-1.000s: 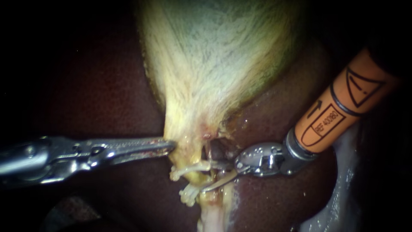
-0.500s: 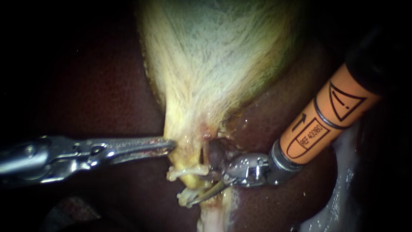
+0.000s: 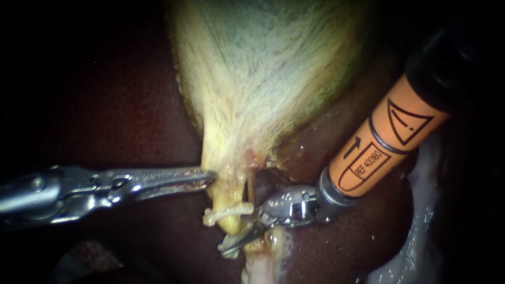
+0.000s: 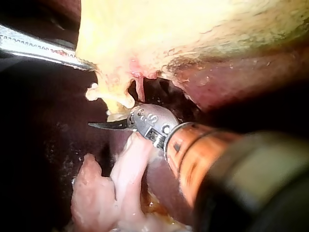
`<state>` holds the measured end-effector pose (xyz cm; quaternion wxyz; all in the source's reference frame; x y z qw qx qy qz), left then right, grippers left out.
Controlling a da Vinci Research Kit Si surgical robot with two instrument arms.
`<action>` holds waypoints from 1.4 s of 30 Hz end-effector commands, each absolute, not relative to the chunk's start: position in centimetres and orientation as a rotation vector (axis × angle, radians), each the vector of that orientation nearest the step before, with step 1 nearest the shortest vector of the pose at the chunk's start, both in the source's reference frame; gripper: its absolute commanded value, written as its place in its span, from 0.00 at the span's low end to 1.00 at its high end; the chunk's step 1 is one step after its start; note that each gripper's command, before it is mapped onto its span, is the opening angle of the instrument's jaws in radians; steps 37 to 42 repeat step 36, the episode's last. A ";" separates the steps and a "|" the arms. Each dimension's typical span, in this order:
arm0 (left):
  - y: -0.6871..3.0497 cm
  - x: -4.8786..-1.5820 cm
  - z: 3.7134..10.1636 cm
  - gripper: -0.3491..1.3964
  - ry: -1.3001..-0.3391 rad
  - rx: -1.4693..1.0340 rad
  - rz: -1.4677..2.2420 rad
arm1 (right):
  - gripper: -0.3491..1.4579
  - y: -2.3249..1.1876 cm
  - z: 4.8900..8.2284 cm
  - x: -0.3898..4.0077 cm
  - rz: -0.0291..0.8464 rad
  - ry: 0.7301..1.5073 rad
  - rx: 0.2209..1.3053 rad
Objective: Go to the cutting position left tube
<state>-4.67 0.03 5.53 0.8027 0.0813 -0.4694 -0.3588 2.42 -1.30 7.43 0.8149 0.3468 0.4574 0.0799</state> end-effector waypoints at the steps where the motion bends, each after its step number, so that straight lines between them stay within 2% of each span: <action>1: 0.03 -4.67 5.54 0.00 -1.006 0.175 -0.769 | 0.87 -1.32 7.45 2.44 0.171 0.978 0.738; 17: 0.03 -4.67 5.54 0.00 -1.006 0.174 -0.769 | 0.87 -1.37 7.53 2.49 0.154 1.012 0.741; 42: 0.03 -4.68 5.54 0.00 -1.006 0.174 -0.769 | 0.87 -1.35 7.55 2.48 0.148 1.013 0.745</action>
